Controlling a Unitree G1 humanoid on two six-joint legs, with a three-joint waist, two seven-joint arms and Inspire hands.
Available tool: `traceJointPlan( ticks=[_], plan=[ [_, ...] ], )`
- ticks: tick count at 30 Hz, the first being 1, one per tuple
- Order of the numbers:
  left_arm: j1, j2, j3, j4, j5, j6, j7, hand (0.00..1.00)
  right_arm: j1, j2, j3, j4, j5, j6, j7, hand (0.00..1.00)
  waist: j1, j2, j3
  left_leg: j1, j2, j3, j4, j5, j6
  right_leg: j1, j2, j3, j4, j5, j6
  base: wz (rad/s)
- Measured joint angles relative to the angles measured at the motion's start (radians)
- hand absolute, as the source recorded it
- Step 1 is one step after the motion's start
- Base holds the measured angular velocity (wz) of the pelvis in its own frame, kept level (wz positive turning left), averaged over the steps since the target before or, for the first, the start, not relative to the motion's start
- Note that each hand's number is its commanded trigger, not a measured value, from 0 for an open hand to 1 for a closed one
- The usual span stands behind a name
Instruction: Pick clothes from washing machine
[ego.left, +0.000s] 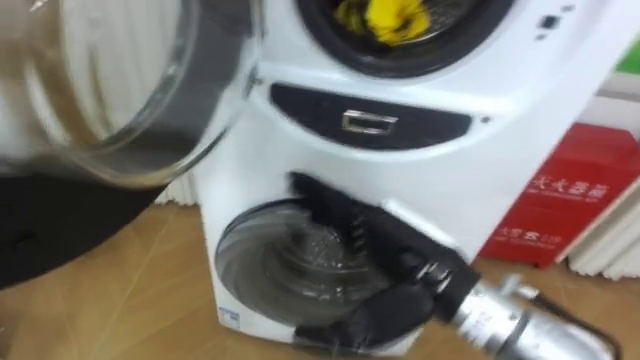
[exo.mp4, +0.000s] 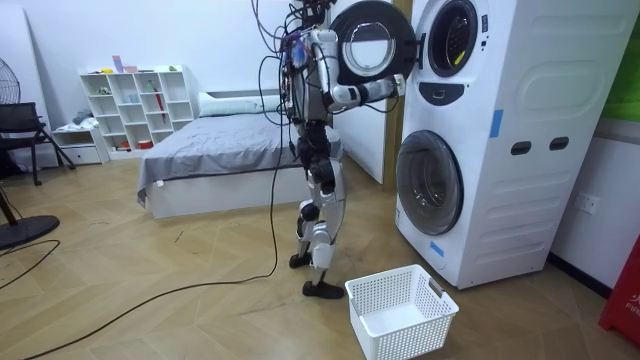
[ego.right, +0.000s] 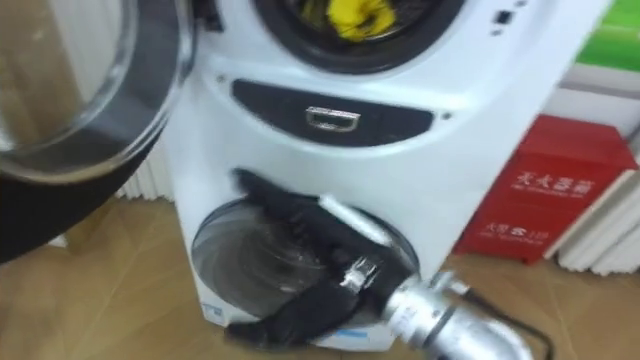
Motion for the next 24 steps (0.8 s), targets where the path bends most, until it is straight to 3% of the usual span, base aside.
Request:
traceJointPlan(
  ticks=[5, 12, 24],
  plan=[
    [0.009, -0.023, 0.044, 0.000, -0.002, -0.018, 0.016, 0.00, -0.007, 0.001, -0.049, 0.000, -0.017, -0.002, -0.077, 0.00, 0.001, 0.011, -0.0089, 0.014, 0.000, 0.021, -0.001, 0.000, 0.000, 0.004, 0.000, 0.015, 0.001, 0.001, 0.000, -0.12],
    [0.011, -0.035, 0.086, -0.003, 0.000, -0.023, 0.021, 0.00, -0.022, 0.003, -0.093, -0.008, -0.041, -0.002, -0.125, 0.00, -0.003, 0.006, -0.0115, 0.016, -0.001, 0.021, -0.004, 0.000, 0.000, 0.005, -0.001, 0.015, -0.001, 0.001, 0.001, 0.00],
    [0.034, -0.036, 0.084, -0.012, 0.006, -0.023, 0.021, 0.00, -0.040, 0.003, -0.157, -0.039, 0.089, -0.001, -0.212, 0.00, -0.031, 0.011, -0.0044, 0.030, -0.001, 0.019, -0.003, -0.001, -0.001, 0.029, 0.003, 0.018, -0.018, 0.000, 0.004, 0.00]
  ],
)
